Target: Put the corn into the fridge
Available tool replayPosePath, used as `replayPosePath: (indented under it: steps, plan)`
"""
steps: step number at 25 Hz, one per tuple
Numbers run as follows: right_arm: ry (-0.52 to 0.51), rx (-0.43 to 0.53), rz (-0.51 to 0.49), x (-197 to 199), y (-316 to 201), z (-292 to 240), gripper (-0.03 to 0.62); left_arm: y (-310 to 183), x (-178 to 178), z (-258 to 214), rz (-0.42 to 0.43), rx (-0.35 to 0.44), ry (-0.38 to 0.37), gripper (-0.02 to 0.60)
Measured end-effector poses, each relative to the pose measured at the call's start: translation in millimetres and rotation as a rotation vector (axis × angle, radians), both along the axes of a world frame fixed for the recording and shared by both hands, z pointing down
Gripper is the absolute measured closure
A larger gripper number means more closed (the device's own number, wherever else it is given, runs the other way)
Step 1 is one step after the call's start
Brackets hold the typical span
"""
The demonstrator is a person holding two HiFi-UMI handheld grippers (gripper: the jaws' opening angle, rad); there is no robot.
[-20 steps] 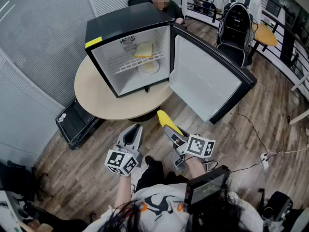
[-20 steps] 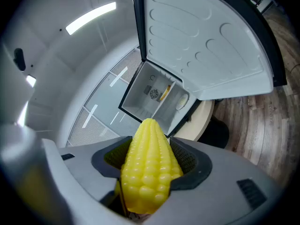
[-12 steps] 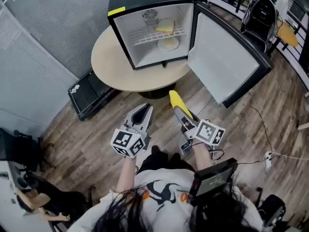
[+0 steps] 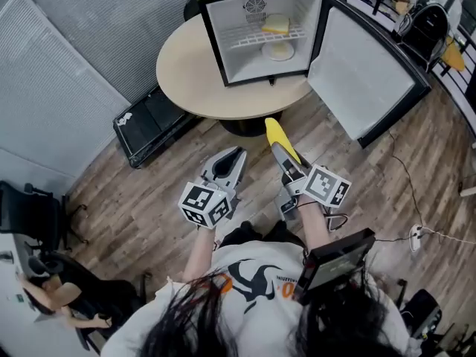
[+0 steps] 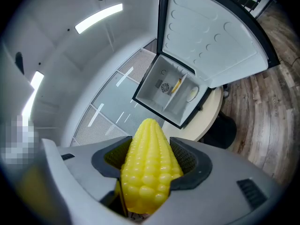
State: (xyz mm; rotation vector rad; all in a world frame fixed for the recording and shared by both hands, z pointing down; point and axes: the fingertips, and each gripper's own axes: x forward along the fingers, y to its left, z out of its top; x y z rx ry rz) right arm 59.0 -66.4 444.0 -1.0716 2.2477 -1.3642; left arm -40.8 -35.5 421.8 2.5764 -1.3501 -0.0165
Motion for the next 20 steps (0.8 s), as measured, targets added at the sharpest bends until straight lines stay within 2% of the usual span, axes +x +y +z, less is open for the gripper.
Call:
replayPosePath:
  steps: [20]
  plan:
    - [0.031,-0.019,0.029,-62.9,8.8,10.3,0.336,4.1,-50.7,13.2,0.063,-0.008,0.0,0.54]
